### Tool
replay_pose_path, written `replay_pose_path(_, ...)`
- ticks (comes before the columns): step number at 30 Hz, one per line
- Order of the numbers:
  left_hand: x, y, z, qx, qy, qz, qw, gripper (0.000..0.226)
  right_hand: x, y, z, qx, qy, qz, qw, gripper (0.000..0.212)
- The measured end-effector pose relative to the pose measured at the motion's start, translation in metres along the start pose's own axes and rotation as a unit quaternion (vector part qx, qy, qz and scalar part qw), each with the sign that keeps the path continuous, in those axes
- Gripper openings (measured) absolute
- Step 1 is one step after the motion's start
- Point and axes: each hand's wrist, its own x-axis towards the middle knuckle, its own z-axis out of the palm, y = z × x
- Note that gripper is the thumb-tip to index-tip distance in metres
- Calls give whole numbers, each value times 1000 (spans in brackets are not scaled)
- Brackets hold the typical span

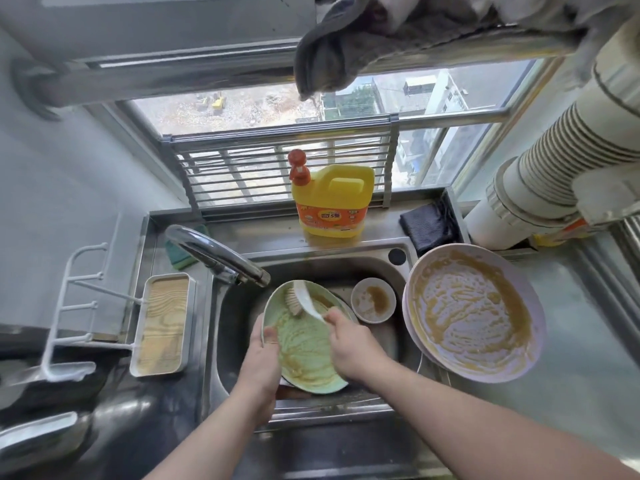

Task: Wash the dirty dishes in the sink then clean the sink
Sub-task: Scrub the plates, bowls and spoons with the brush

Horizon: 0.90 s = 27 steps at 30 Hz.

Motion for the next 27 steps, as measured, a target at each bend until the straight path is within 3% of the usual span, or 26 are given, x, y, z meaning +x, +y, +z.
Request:
replay_pose_path(4, 8, 9, -6, 36, 61, 9, 997, 31, -40, -22, 38, 53, -61, -50, 995, 23)
replay_pose_path(6, 8, 5, -10, 65, 49, 28, 996, 26, -36, -24, 35, 46, -47, -39, 997, 24)
replay_pose_path(9, -1, -8, -5, 65, 33, 10, 997, 35, -4, -12, 13, -37, 16, 12, 999, 34)
replay_pose_path(13, -3, 9, -7, 16, 29, 10, 999, 31, -8, 37, -5, -160, 15, 59, 985, 34)
replay_pose_path(17, -1, 19, -12, 13, 19, -23, 999, 32, -8, 35, 5, -230, 33, -13, 973, 48)
replay_pose_path(21, -4, 25, -8, 30, 4, -60, 998, 30, 13, -1, 12, -228, 48, -126, 964, 39)
replay_pose_path(27, 4, 47, -18, 61, 16, -20, 998, 33, -2, 48, -1, -203, 8, 19, 979, 34)
